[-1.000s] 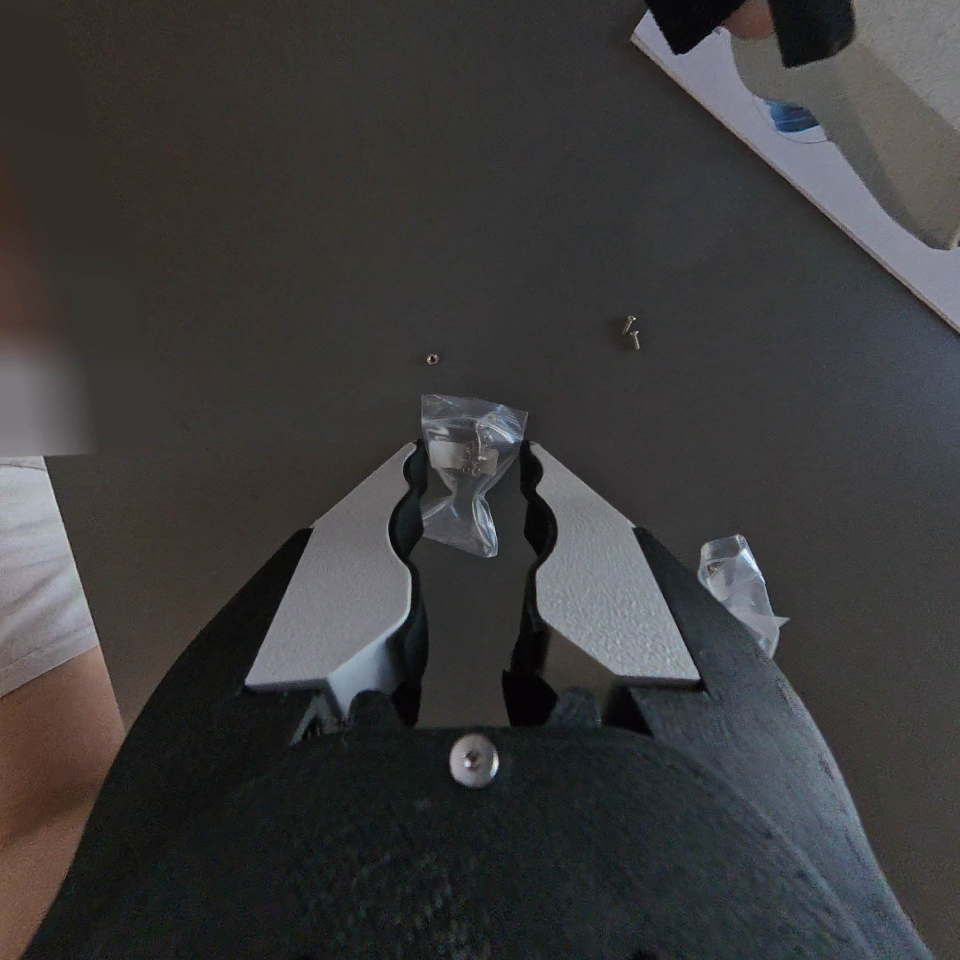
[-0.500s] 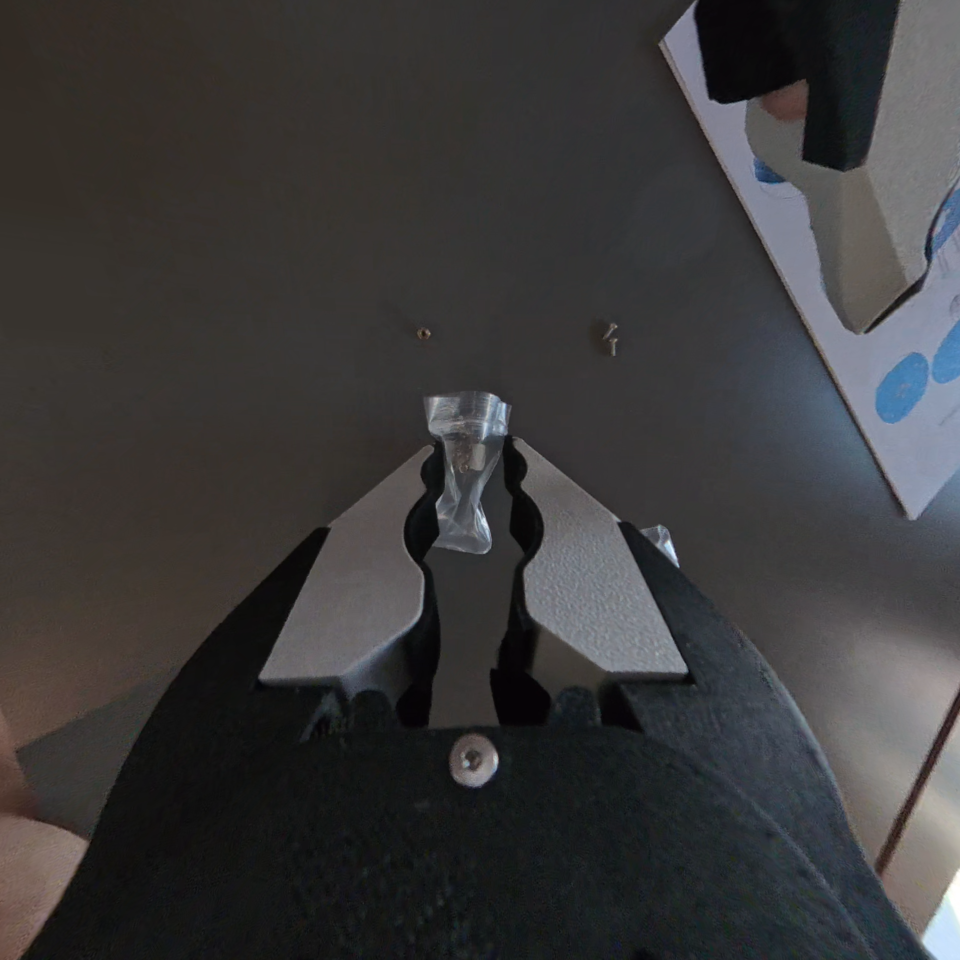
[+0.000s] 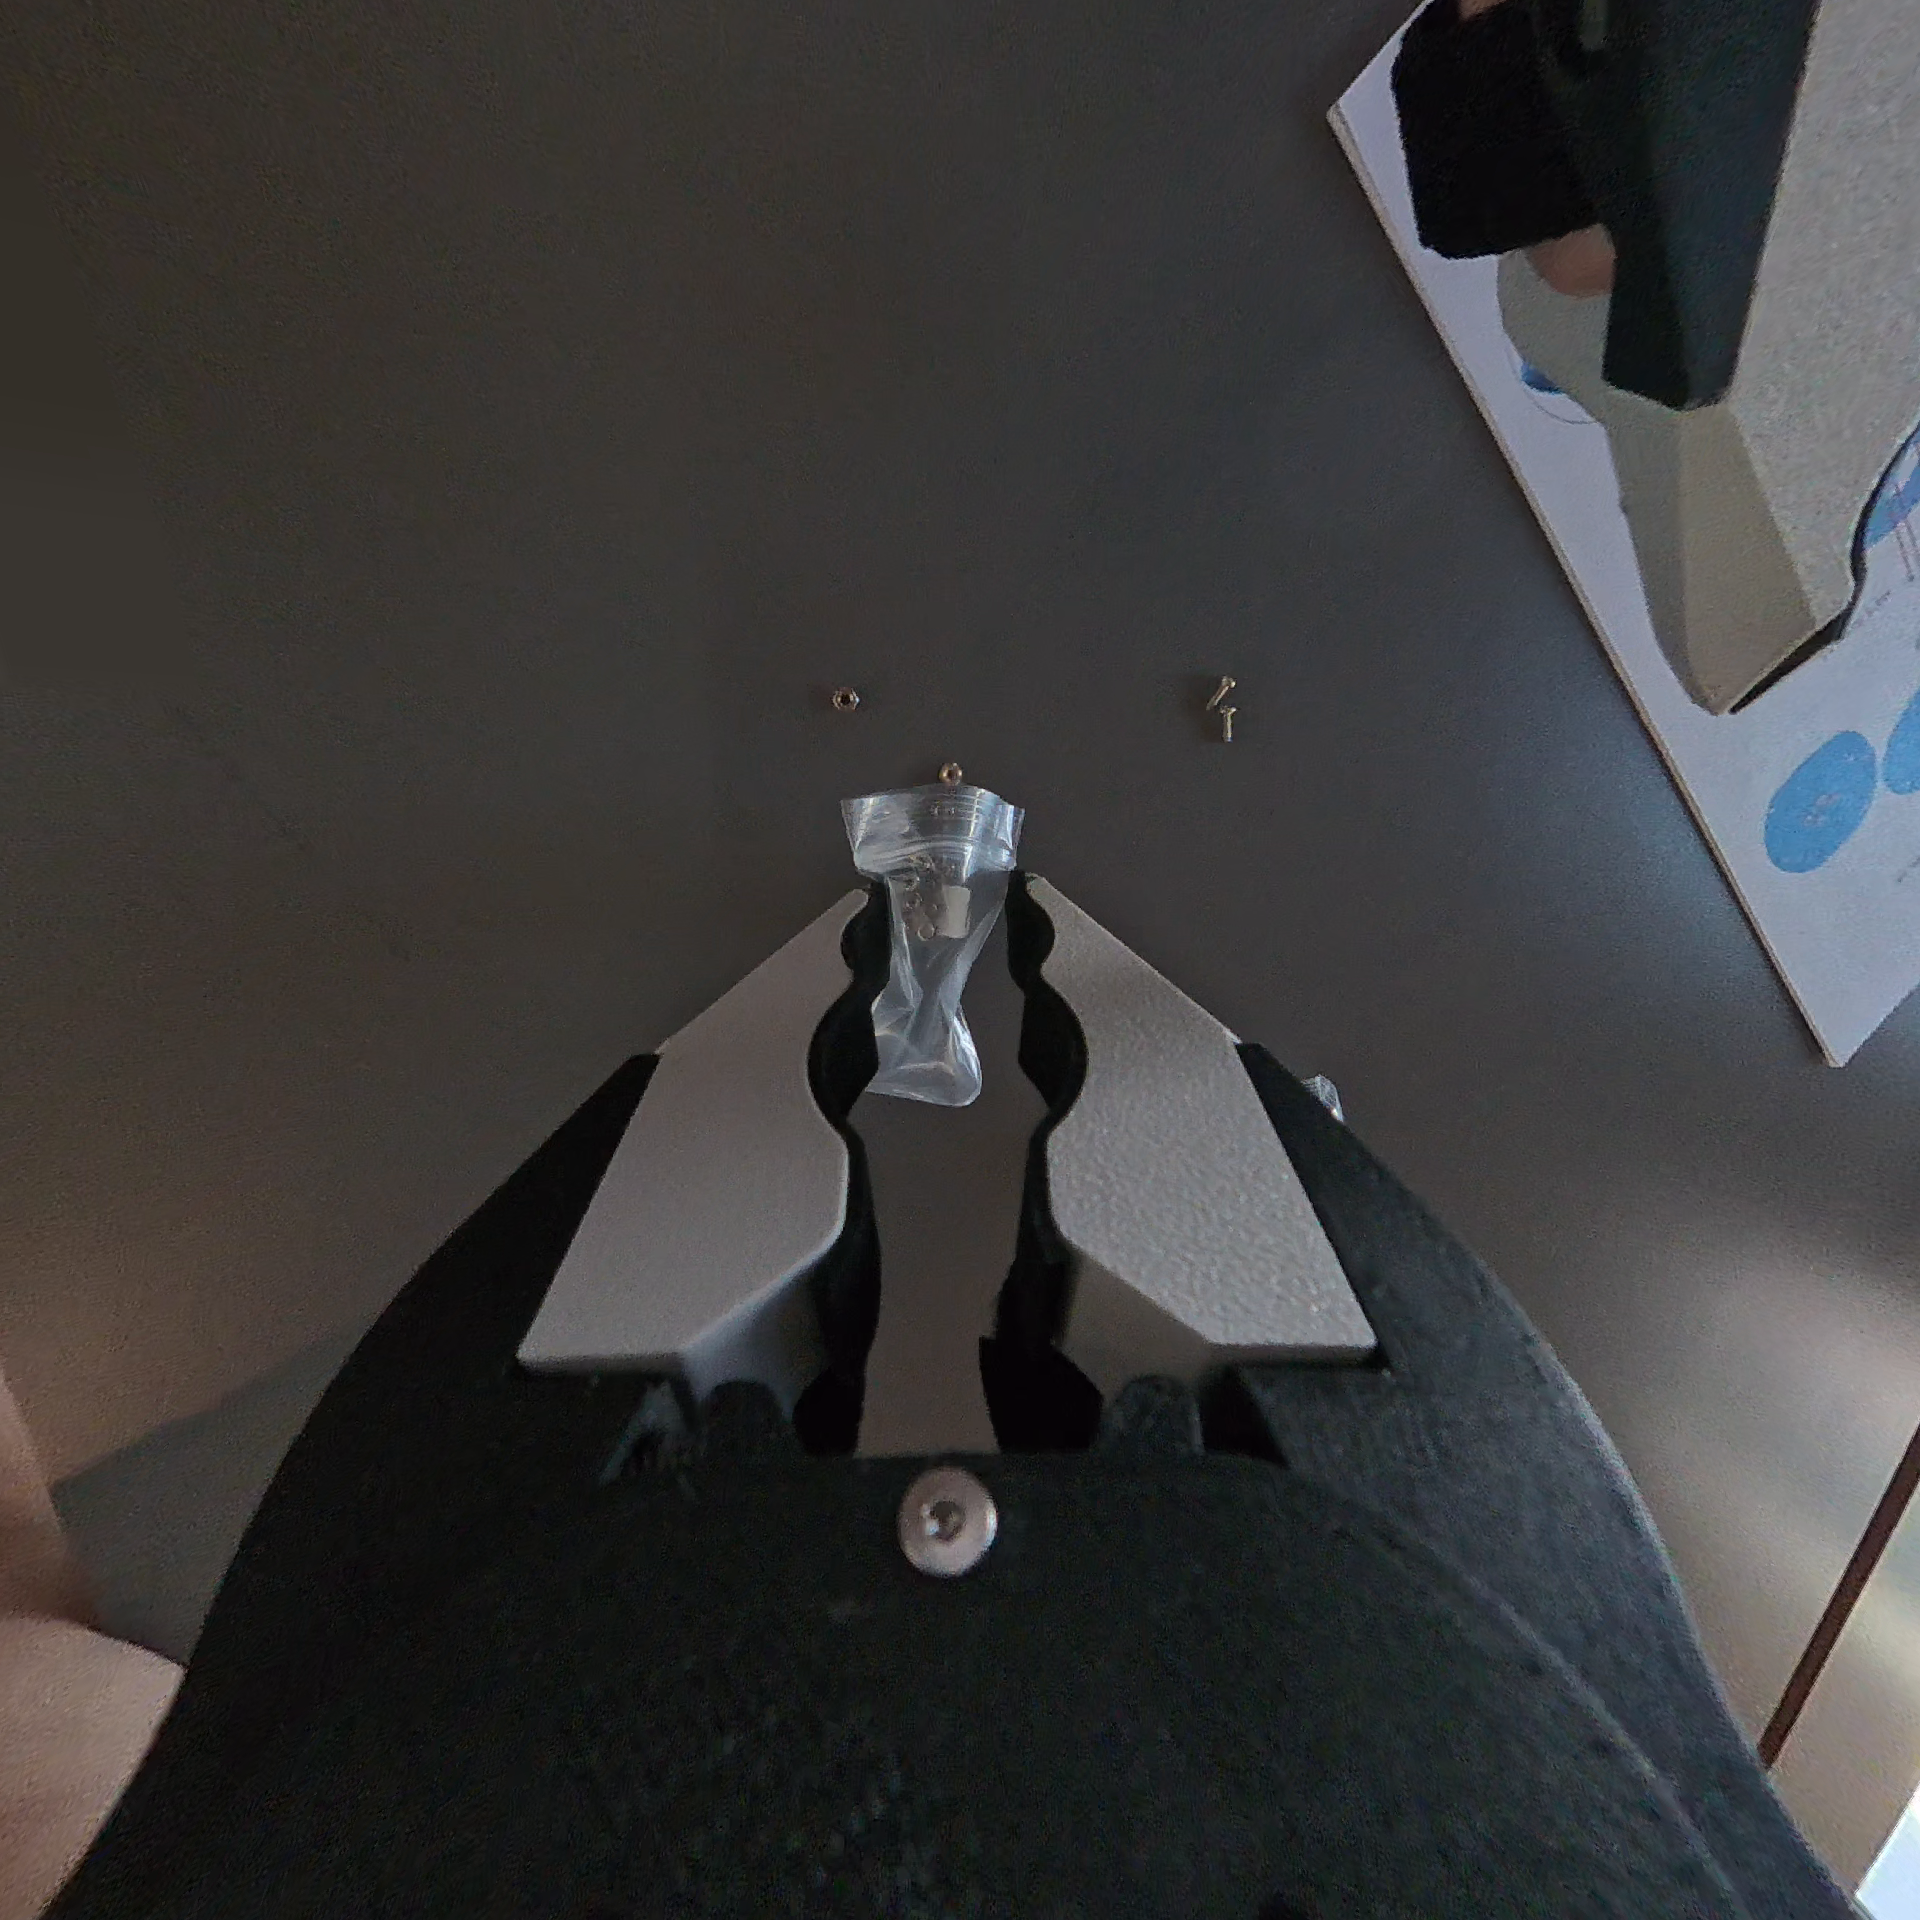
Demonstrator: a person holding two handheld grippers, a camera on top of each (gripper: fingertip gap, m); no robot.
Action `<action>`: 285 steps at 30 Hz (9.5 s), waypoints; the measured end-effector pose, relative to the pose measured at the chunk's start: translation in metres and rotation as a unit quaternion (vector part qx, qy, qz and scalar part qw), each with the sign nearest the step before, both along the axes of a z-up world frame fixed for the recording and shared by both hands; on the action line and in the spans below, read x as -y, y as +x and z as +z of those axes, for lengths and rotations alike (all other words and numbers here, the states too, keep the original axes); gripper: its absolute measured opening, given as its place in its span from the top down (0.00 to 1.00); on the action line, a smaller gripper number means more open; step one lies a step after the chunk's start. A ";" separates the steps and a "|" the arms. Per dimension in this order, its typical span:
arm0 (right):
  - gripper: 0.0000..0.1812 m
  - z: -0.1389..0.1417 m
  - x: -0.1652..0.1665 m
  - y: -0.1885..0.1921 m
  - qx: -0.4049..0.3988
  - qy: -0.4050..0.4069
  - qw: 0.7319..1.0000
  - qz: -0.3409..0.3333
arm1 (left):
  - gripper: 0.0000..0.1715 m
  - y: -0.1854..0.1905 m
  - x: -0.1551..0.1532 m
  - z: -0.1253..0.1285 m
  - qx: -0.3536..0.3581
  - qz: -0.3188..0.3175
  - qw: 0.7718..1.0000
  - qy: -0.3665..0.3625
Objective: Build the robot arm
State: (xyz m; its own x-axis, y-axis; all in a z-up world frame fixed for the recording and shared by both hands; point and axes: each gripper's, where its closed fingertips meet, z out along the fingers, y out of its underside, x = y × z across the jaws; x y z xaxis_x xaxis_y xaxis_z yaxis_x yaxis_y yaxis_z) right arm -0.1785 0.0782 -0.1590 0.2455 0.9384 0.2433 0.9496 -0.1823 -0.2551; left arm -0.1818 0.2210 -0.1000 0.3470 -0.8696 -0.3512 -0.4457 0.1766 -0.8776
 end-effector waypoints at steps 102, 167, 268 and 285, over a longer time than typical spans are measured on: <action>0.82 0.024 -0.016 0.065 0.072 0.381 0.909 -0.152 | 0.68 0.006 0.022 -0.003 -0.014 -0.037 0.999 -0.002; 0.87 0.053 -0.005 0.036 -0.286 0.208 0.933 -0.073 | 1.00 0.007 0.149 -0.008 -0.027 -0.395 0.910 0.126; 1.00 0.049 0.062 0.321 -0.463 -0.033 0.703 -0.538 | 1.00 0.016 0.123 0.004 -0.042 -0.286 0.935 0.204; 0.73 0.120 0.027 0.310 -0.347 0.282 0.806 -0.389 | 1.00 0.016 0.101 0.018 -0.022 -0.244 0.949 0.201</action>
State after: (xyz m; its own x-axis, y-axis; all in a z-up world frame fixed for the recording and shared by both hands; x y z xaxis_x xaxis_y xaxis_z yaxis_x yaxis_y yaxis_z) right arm 0.1316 0.0516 -0.0386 0.9660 0.2243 0.1283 0.1980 -0.3232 -0.9254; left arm -0.1662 0.1202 -0.0823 -0.0841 -0.7157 -0.6933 -0.2591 0.6875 -0.6784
